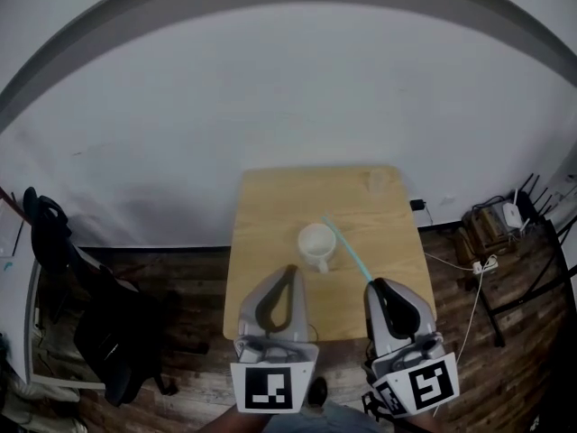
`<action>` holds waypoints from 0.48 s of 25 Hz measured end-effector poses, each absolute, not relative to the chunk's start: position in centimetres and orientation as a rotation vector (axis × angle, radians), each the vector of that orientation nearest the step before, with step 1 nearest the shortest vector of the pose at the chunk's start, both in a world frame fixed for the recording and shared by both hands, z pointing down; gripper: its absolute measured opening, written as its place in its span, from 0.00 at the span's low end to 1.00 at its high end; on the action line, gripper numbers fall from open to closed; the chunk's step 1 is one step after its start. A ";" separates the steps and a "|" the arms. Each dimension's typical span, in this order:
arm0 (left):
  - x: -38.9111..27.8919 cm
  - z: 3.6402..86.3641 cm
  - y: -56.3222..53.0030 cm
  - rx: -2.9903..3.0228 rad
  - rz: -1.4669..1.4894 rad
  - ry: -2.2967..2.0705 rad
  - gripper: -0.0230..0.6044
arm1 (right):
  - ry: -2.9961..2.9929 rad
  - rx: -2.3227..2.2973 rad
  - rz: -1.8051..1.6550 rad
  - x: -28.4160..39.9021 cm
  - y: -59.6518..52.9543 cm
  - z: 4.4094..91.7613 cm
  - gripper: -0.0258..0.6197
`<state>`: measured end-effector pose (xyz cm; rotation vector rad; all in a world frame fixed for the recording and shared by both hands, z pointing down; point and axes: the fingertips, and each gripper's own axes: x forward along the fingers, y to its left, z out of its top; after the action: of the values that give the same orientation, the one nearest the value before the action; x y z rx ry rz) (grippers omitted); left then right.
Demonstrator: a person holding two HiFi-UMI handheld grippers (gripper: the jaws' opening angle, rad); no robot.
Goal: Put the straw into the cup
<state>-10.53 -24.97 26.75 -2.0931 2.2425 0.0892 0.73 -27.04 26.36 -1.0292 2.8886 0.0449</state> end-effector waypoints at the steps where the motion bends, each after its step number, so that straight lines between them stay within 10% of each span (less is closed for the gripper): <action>1: -10.9 27.3 -25.6 -2.102 0.084 2.249 0.06 | 2.904 -1.029 0.027 0.4 -27.4 26.9 0.09; 12: -12.5 35.5 -30.7 -2.281 -0.021 2.328 0.06 | 3.026 -1.125 -0.210 -1.1 -31.3 35.1 0.09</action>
<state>-12.45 -30.66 35.50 -2.2809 2.3282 -0.0210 -1.06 -31.33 35.07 -1.1249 3.0258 -0.2100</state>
